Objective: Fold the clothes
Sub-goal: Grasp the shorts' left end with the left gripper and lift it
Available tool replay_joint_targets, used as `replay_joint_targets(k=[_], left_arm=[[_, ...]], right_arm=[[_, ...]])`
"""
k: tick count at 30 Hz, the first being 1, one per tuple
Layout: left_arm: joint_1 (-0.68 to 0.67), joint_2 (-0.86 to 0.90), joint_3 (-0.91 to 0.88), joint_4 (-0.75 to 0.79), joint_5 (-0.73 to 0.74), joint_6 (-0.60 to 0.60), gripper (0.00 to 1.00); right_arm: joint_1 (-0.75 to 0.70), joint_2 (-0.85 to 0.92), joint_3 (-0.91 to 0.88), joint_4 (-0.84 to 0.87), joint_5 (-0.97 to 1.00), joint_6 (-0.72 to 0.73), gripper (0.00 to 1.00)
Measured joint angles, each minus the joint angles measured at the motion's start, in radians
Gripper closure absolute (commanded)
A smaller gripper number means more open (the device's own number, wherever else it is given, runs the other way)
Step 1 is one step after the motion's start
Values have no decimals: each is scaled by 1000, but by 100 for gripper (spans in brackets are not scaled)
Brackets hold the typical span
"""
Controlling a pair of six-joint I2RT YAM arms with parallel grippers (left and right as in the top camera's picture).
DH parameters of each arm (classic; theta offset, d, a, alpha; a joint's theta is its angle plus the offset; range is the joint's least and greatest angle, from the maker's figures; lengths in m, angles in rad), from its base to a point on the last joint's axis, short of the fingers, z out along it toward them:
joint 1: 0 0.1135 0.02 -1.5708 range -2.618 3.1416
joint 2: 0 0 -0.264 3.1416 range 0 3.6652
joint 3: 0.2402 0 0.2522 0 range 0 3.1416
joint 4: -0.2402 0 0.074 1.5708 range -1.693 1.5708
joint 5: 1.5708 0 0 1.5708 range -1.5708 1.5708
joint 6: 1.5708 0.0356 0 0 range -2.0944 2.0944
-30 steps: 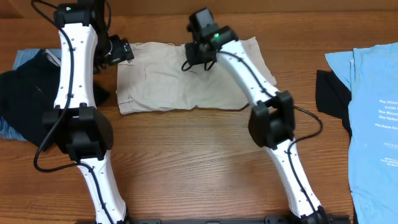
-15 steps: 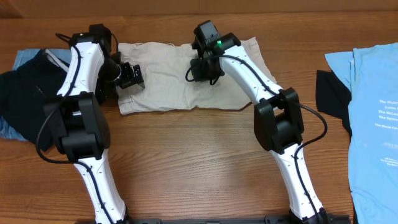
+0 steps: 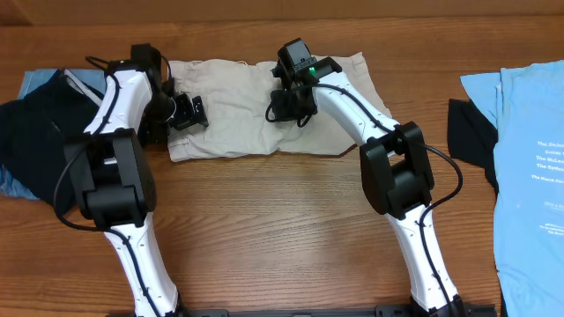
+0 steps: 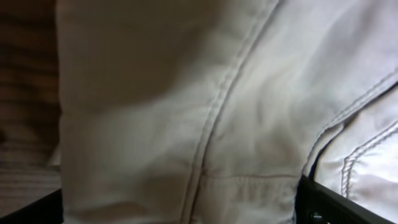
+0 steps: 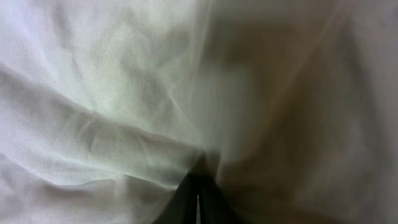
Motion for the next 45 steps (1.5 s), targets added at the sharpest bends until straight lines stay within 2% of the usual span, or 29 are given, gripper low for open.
replay_joint_targets(k=[2, 3, 4, 6, 9, 10, 11, 12, 13, 23, 29, 36, 42, 45], left_arm=[[0, -14, -28, 32, 6, -1, 16], [0, -24, -48, 56, 10, -4, 26], [-1, -30, -61, 74, 14, -4, 32], [-2, -35, -78, 93, 26, -5, 36], [-2, -35, -81, 97, 32, -4, 53], [-2, -35, -84, 100, 37, -7, 66], [-2, -35, -86, 101, 41, -7, 83], [-2, -35, -87, 103, 47, -5, 92], [-2, -35, -87, 104, 51, -11, 95], [-2, -34, -69, 71, 67, 0, 96], [-9, -13, 102, -114, 60, 8, 96], [-42, -3, 221, -185, 33, 23, 96], [-127, -1, 422, -313, -68, 23, 96], [-159, -1, 495, -352, -110, 26, 96]], right_arm=[[0, 0, 0, 1, 0, 0, 93], [0, 0, 0, 1, 0, 0, 93], [0, 0, 0, 1, 1, 0, 93], [0, 0, 0, 1, 0, 1, 93], [0, 0, 0, 1, 0, 0, 92], [0, 0, 0, 1, -1, 0, 92], [0, 0, 0, 1, -1, 0, 92], [0, 0, 0, 1, -1, 0, 92], [0, 0, 0, 1, -1, 1, 92], [0, 0, 0, 1, -2, 0, 92], [0, 0, 0, 1, -3, 0, 94], [1, -19, -21, 5, -3, 1, 93], [2, -35, -33, 40, -64, 12, 93], [2, -36, -34, 75, -124, 66, 94]])
